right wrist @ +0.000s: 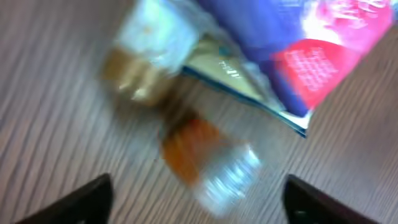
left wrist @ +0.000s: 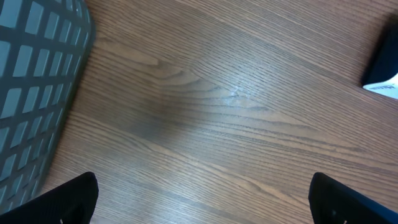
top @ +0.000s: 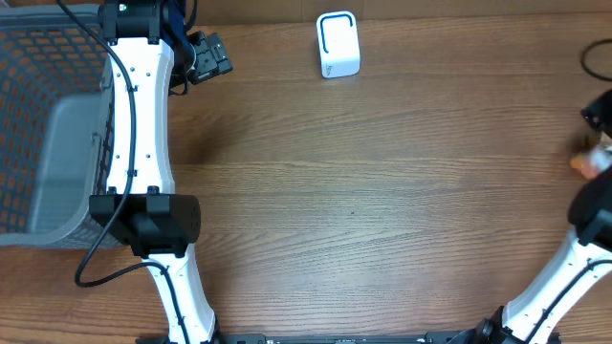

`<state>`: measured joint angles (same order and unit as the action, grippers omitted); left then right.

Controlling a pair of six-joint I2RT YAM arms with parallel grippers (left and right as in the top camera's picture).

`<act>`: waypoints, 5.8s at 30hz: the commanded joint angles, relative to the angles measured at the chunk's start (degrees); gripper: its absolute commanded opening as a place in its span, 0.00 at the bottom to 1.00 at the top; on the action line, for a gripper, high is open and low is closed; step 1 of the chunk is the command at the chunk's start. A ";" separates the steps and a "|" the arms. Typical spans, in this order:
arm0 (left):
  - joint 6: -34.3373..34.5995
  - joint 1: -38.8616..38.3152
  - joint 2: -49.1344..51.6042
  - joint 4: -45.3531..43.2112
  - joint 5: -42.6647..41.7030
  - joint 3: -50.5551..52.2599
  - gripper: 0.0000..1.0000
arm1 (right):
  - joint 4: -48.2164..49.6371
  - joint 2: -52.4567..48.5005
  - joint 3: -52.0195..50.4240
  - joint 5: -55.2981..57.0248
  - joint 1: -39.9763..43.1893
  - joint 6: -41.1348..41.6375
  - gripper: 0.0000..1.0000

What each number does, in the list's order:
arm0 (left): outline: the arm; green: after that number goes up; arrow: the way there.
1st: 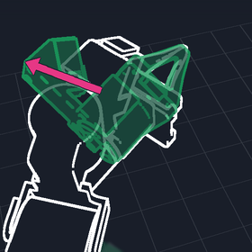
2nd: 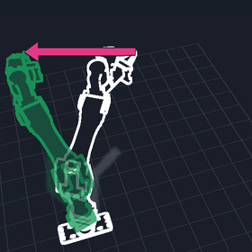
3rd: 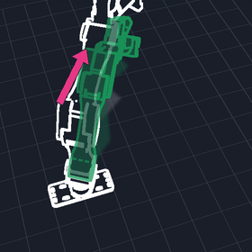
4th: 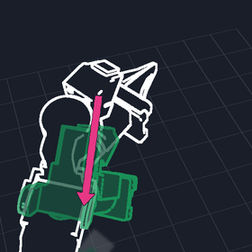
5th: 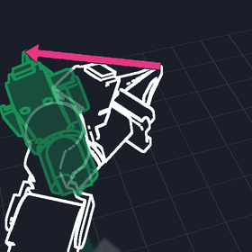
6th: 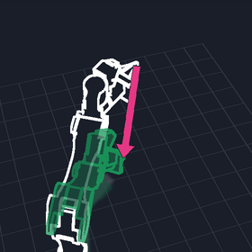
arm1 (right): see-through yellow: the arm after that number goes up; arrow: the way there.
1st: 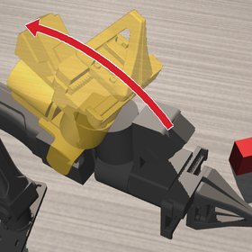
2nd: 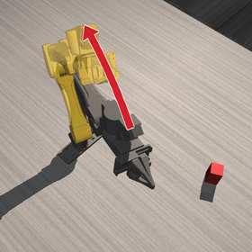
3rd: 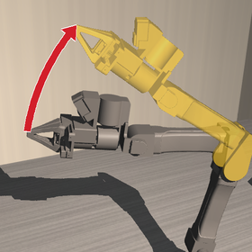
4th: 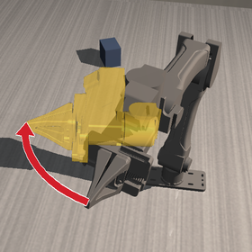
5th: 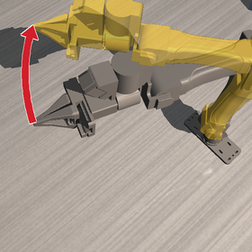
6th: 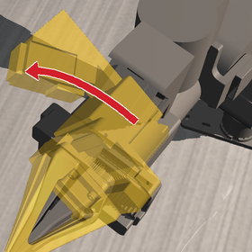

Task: Scan the item barcode

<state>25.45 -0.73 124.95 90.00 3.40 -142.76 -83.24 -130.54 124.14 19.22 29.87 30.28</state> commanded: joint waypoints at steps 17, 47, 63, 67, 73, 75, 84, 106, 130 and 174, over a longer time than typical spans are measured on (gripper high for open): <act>-0.61 0.17 -0.11 -0.02 -0.26 0.11 1.00 | -11.45 24.13 -4.17 -11.74 4.09 1.11 0.96; -0.63 0.17 -0.11 -0.02 -0.26 0.11 1.00 | 45.33 24.15 -57.88 -15.47 10.38 3.74 0.04; -0.63 0.17 -0.11 -0.02 -0.26 0.11 1.00 | 7.56 39.63 -38.99 -40.30 9.94 -9.92 0.04; -0.63 0.17 -0.11 -0.02 -0.26 0.11 1.00 | -4.09 48.02 -39.45 -44.59 7.15 -20.41 0.04; -0.63 0.17 -0.11 -0.02 -0.26 0.11 1.00 | -10.27 64.32 -45.16 -44.39 0.52 -24.76 0.47; -0.63 0.17 -0.11 -0.02 -0.26 0.11 1.00 | -11.23 69.02 -47.10 -44.41 -1.25 -24.72 1.00; -0.63 0.17 -0.11 -0.02 -0.26 0.11 1.00 | -13.77 81.70 -48.72 -46.73 -2.86 -24.15 1.00; -0.63 0.17 -0.11 -0.02 -0.26 0.11 1.00 | -7.85 81.57 -48.76 -37.20 -2.86 -30.67 1.00; -0.63 0.17 -0.11 -0.02 -0.26 0.11 1.00 | 52.57 116.98 -96.13 -34.42 -34.29 -31.82 1.00; -0.63 0.17 -0.11 -0.02 -0.26 0.11 1.00 | 78.29 130.42 -123.67 -20.09 -32.41 -28.46 1.00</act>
<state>25.43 -0.75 124.95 90.02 3.38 -142.76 -5.19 -0.69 1.04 -0.97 -2.70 2.52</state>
